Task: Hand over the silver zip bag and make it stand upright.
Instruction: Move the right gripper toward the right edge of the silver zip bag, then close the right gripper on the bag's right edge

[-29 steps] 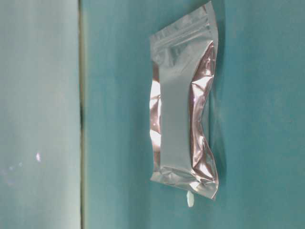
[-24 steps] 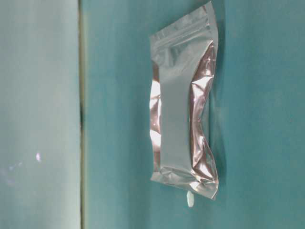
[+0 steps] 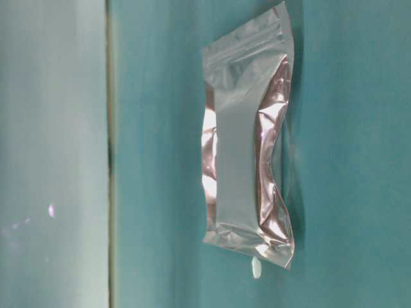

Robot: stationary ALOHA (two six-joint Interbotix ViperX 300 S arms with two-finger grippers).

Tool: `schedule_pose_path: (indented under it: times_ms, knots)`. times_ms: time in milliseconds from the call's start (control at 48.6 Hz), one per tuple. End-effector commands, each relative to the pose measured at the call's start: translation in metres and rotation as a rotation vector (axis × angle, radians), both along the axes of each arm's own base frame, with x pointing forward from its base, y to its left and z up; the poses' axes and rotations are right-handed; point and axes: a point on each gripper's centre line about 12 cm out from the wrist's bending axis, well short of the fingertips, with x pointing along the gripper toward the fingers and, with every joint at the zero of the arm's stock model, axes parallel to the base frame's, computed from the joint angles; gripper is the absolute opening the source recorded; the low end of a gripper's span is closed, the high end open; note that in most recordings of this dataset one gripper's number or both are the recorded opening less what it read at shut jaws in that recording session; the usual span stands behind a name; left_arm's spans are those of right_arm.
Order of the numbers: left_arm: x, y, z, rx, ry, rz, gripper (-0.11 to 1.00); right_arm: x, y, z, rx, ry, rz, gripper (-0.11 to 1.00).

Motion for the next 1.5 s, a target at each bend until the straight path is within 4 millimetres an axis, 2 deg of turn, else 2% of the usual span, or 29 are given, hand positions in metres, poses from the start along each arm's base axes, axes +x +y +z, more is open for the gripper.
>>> schedule_pose_path:
  times_ms: [0, 123, 411, 555, 637, 699, 884, 966, 1007, 1295, 1480]
  knots:
    - [0.002, 0.000, 0.014, 0.004, -0.038, -0.002, 0.00, 0.008, 0.005, -0.002, 0.092, 0.035, 0.004, 0.01]
    - [0.001, 0.000, 0.014, 0.004, -0.032, 0.002, 0.00, 0.015, 0.011, -0.030, 0.190, 0.182, 0.007, 0.01]
    - [-0.001, 0.000, 0.011, 0.001, 0.018, 0.001, 0.00, 0.032, 0.005, -0.091, 0.358, 0.386, -0.122, 0.01]
    - [-0.003, 0.000, 0.012, -0.001, 0.015, -0.001, 0.00, 0.043, 0.004, -0.107, 0.356, 0.400, -0.154, 0.02]
    - [-0.003, 0.000, 0.012, -0.001, 0.017, 0.001, 0.00, 0.049, 0.002, -0.110, 0.354, 0.400, -0.163, 0.09]
    - [-0.003, 0.000, 0.012, -0.002, 0.018, 0.001, 0.00, 0.052, 0.003, -0.112, 0.360, 0.412, -0.164, 0.21]
    - [-0.003, 0.000, 0.009, -0.003, 0.042, 0.000, 0.00, 0.051, 0.009, -0.125, 0.441, 0.479, -0.190, 0.74]
    - [-0.002, 0.000, 0.007, -0.008, 0.058, 0.002, 0.00, 0.052, 0.011, -0.128, 0.460, 0.475, -0.204, 0.90]
    - [-0.002, 0.000, 0.005, -0.009, 0.068, 0.002, 0.00, 0.051, 0.011, -0.132, 0.468, 0.478, -0.216, 0.92]
    - [-0.002, 0.000, 0.004, -0.010, 0.079, 0.002, 0.00, 0.067, 0.008, -0.151, 0.482, 0.440, -0.284, 0.91]
    - [-0.002, 0.001, 0.003, -0.010, 0.083, 0.004, 0.00, 0.083, 0.021, -0.182, 0.503, 0.435, -0.324, 0.91]
